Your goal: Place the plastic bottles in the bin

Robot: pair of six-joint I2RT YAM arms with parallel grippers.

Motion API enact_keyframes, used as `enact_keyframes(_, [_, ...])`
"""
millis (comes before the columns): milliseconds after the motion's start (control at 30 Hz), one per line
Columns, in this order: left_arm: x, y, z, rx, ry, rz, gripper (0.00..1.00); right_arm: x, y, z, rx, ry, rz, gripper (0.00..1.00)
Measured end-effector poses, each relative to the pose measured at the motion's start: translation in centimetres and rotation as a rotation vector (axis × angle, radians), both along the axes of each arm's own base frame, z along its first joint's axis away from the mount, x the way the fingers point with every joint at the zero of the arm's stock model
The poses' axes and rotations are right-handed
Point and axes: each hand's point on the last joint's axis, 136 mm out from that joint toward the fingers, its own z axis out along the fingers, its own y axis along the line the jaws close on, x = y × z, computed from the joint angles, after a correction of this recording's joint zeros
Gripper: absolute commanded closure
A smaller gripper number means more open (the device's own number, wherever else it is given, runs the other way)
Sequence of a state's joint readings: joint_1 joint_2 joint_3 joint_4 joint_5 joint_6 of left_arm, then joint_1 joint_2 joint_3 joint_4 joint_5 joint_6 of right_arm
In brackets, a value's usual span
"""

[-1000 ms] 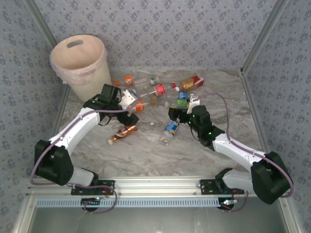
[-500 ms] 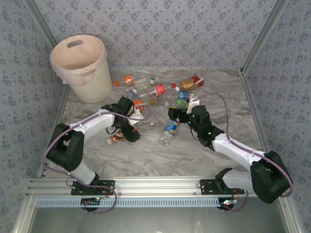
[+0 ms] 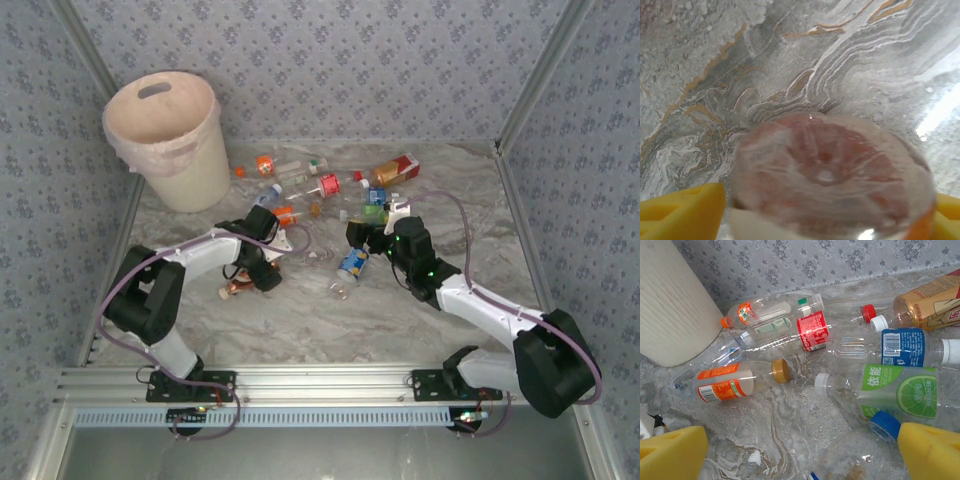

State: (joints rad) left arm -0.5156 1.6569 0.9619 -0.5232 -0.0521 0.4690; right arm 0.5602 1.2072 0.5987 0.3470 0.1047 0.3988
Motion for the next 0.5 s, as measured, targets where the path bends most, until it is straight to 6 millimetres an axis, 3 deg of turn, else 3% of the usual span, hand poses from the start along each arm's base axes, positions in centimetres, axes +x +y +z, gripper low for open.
enact_keyframes(300, [0.4,-0.2,-0.3,0.0,-0.016,0.023,0.43,0.0,-0.1,0.0,0.0,0.0,-0.002,0.0])
enact_keyframes(500, [1.8,-0.2,0.6,-0.032,-0.04,0.086,0.47,0.0,-0.1,0.0,0.0,0.0,-0.002,0.0])
